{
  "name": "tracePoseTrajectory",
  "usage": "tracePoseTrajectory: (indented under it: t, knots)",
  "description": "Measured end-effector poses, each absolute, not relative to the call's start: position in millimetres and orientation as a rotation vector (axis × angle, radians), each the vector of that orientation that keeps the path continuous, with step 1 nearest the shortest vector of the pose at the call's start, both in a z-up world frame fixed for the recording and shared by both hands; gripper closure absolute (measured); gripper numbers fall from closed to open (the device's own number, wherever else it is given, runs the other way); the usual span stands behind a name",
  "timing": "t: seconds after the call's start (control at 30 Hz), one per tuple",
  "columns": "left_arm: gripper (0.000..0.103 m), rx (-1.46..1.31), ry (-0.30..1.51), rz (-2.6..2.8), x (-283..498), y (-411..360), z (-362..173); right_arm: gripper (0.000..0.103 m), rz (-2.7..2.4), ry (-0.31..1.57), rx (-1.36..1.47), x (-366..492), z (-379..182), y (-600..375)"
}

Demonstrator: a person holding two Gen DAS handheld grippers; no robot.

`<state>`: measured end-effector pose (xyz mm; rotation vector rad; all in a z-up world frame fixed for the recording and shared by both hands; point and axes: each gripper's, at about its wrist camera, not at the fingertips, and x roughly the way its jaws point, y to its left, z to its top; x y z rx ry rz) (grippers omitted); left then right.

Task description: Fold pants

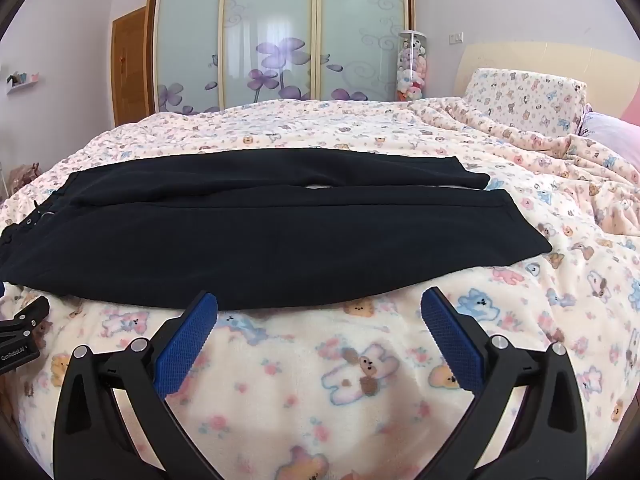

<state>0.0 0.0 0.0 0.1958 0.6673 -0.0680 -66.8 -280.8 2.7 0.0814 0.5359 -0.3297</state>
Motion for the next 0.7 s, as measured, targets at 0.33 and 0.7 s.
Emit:
tracePoseTrajectory:
  t: [0.33, 0.7]
  knots:
    - [0.002, 0.197, 0.666, -0.067, 0.0, -0.1, 0.0, 0.001, -0.329, 0.541, 0.082, -66.4, 2.5, -281.3]
    - [0.002, 0.197, 0.667, -0.069, -0.1, -0.2, 0.0, 0.001, -0.329, 0.543, 0.083, -66.0, 2.1, -282.0]
